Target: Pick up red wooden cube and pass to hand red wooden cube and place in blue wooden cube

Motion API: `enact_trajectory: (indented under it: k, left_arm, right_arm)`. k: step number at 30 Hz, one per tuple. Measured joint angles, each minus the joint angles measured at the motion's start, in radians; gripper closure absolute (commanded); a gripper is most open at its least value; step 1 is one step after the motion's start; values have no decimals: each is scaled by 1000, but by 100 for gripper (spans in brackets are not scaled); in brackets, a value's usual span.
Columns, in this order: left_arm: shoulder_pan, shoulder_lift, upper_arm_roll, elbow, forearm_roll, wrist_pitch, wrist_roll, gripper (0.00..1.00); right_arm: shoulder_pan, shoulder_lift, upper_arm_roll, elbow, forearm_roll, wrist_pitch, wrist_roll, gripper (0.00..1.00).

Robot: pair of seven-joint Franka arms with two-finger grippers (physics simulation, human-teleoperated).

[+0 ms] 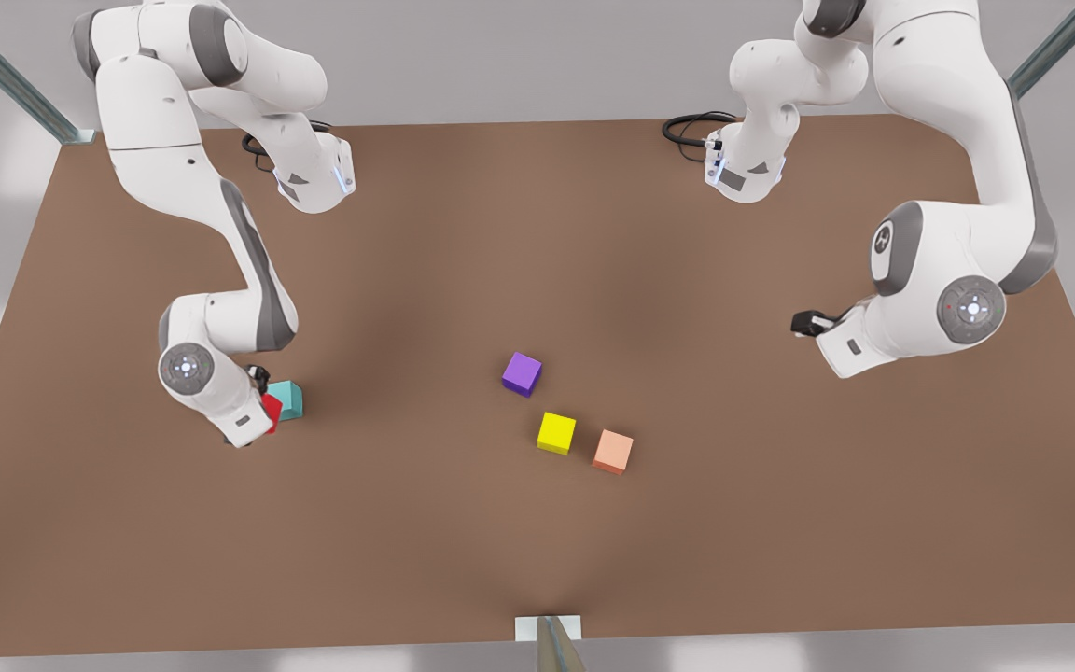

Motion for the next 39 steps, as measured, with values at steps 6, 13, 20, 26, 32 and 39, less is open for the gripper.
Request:
enact_trajectory:
  k: [6,13,20,26,32,39]
  left_arm:
    - [-4,11,0,0,-1,-1,-30,0]
    - [-8,11,0,0,-4,-2,-58,0]
    - [-7,21,0,0,-5,0,-80,0]
    - [-6,26,0,-1,-5,4,-93,0]
    - [-6,26,0,0,-5,5,-103,0]
    - [-8,26,-3,-1,-5,2,-115,0]
  right_arm:
    - [0,-39,1,-96,7,59,93,40]
    - [0,-44,2,-128,11,86,167,40]
    - [-3,-39,1,-151,13,98,217,40]
    - [0,-33,2,-147,12,105,253,0]
    - [8,-36,3,-133,13,101,280,0]
    - [34,-40,16,-44,56,55,304,0]
